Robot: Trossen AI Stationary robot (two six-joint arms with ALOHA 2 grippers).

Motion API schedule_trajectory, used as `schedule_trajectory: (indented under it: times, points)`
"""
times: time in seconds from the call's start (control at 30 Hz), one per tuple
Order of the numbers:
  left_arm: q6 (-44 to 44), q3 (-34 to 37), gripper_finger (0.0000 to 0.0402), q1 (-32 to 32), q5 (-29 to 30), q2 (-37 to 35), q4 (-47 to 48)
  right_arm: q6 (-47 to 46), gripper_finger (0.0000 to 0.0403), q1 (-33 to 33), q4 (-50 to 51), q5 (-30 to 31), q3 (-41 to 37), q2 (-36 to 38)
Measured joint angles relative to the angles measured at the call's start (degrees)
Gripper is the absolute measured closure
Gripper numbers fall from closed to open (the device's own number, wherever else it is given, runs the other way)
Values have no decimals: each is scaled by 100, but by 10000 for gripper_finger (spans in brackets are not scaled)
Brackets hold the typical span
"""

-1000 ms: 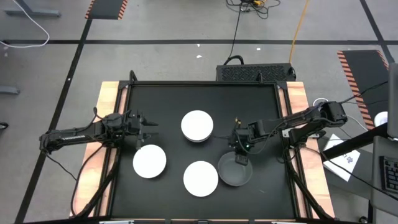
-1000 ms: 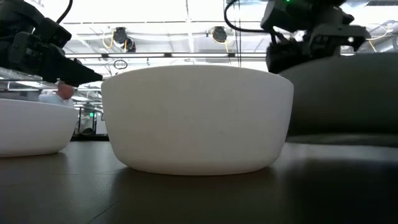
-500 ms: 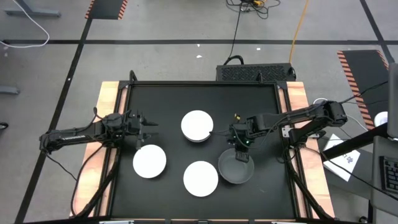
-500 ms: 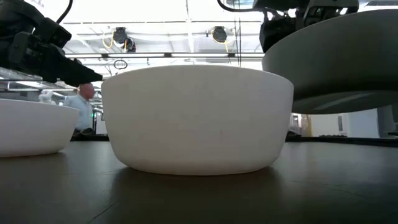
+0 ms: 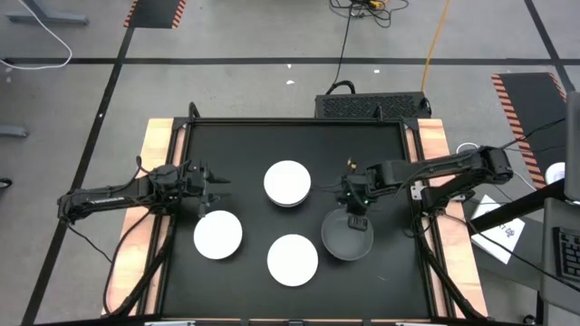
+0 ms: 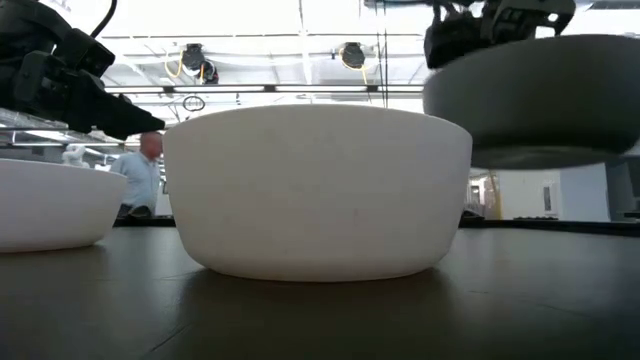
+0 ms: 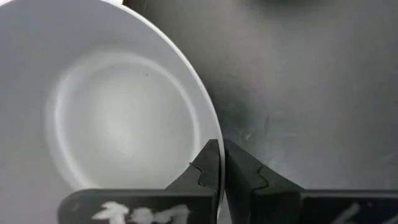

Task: Nest bowls inside each other
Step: Stack the dark gray bowl on top of the white bowl

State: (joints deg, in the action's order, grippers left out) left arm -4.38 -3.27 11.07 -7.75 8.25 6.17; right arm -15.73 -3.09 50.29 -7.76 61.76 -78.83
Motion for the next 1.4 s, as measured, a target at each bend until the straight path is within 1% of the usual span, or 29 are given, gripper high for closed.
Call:
schedule_trajectory:
  times: [0.07, 0.17, 0.3, 0.8, 1.03, 1.3, 1.4]
  points:
    - [6, 0, 204, 0, 0, 0, 0, -4, 402, 4, -17, 175, 0, 211]
    - [15, 0, 204, 0, 2, 0, 0, 21, 403, 7, -16, 215, 0, 459]
    - [37, 0, 204, 0, 2, 0, 0, 29, 403, 7, -28, 502, -26, 745]
    - [35, 0, 204, -2, 6, 0, 2, -147, 401, 241, -87, 504, -1198, 1803]
    - [35, 0, 204, 0, 7, 0, 2, -155, 400, 405, -240, 500, -1556, 2201]
    - [35, 0, 204, -2, 7, 0, 2, 1, 399, 596, -1014, 498, -2000, 2405]
    - [32, 0, 204, -1, 8, 0, 2, 91, 399, 701, -1107, 498, -2064, 2398]
